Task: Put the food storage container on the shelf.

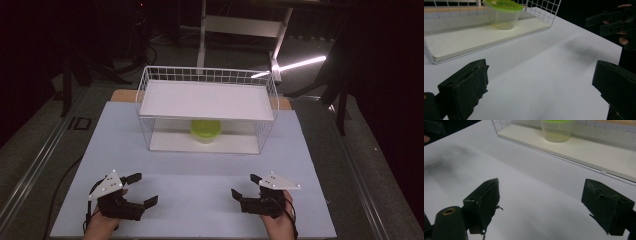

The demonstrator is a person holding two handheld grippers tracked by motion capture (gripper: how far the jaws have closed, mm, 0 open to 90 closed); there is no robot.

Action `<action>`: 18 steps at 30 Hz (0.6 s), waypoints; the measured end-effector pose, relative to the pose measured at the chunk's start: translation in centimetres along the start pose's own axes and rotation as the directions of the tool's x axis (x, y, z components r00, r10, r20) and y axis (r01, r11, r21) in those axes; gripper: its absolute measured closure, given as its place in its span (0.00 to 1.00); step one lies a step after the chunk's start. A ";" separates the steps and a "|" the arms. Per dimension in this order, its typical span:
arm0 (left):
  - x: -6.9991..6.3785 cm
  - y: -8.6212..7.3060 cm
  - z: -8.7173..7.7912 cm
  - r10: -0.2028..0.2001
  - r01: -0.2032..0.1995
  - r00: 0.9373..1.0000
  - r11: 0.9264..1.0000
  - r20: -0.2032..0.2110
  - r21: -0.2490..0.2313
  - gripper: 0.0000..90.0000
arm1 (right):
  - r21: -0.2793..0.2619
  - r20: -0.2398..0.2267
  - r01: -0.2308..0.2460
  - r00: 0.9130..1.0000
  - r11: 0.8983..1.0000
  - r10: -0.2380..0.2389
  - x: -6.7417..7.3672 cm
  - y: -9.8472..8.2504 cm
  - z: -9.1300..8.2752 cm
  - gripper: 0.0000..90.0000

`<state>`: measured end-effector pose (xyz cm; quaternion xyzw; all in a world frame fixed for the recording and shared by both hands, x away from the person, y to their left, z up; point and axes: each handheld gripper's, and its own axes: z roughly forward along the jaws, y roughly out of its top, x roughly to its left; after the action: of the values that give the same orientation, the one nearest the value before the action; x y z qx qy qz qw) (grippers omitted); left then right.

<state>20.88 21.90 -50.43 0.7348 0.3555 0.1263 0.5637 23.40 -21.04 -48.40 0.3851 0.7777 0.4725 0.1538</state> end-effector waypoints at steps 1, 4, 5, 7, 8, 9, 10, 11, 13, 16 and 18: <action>0.0 -0.1 -0.1 -0.003 0.003 1.000 1.000 -0.002 -0.003 0.01 | 0.006 0.001 0.001 1.000 1.000 -0.001 -0.1 -0.1 -0.1 0.17; 0.3 -0.3 -0.3 -0.017 0.017 1.000 1.000 0.025 -0.020 0.01 | 0.009 -0.011 -0.003 1.000 1.000 0.003 -0.3 -0.5 -0.4 0.17; 0.3 -0.3 -0.3 -0.017 0.017 1.000 1.000 0.025 -0.020 0.01 | 0.009 -0.011 -0.003 1.000 1.000 0.003 -0.3 -0.5 -0.4 0.17; 0.3 -0.2 -0.5 0.002 0.000 0.999 0.999 0.043 -0.036 0.01 | -0.005 -0.029 0.022 0.999 1.000 -0.023 -0.5 -0.8 -0.6 0.17; 0.3 -0.2 -0.5 0.003 -0.001 0.999 0.999 0.049 -0.045 0.01 | -0.010 -0.032 0.032 0.999 0.999 -0.033 -0.6 -0.9 -0.6 0.17; 0.2 -0.2 -0.6 0.007 -0.004 0.999 0.999 0.053 -0.051 0.01 | -0.014 -0.047 0.034 0.998 0.999 -0.034 -0.8 -0.9 -0.6 0.17; 0.2 -0.2 -0.6 0.007 -0.004 0.999 0.999 0.053 -0.051 0.01 | -0.014 -0.047 0.034 0.998 0.999 -0.034 -0.8 -0.9 -0.6 0.17; 0.1 -0.2 -0.6 0.013 -0.010 0.998 0.998 0.055 -0.054 0.01 | -0.018 -0.037 0.048 0.998 0.999 -0.049 -0.9 -1.0 -0.6 0.17; 0.1 -0.2 -0.6 0.021 -0.018 0.998 0.998 0.057 -0.056 0.01 | -0.031 -0.050 0.035 0.998 0.999 -0.036 -1.2 -1.1 -0.8 0.17; 0.1 -0.3 -0.5 0.025 -0.022 0.998 0.998 0.061 -0.052 0.01 | -0.043 -0.044 0.043 0.998 0.998 -0.044 -1.4 -1.1 -1.0 0.17; 0.1 -0.4 -0.5 0.023 -0.020 0.998 0.998 0.063 -0.055 0.01 | -0.044 -0.046 0.053 0.997 0.998 -0.055 -1.6 -1.1 -1.0 0.17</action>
<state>20.53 22.42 -50.65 0.7267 0.3260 0.1186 0.5929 23.34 -23.11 -49.03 0.3492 0.7810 0.4935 0.1565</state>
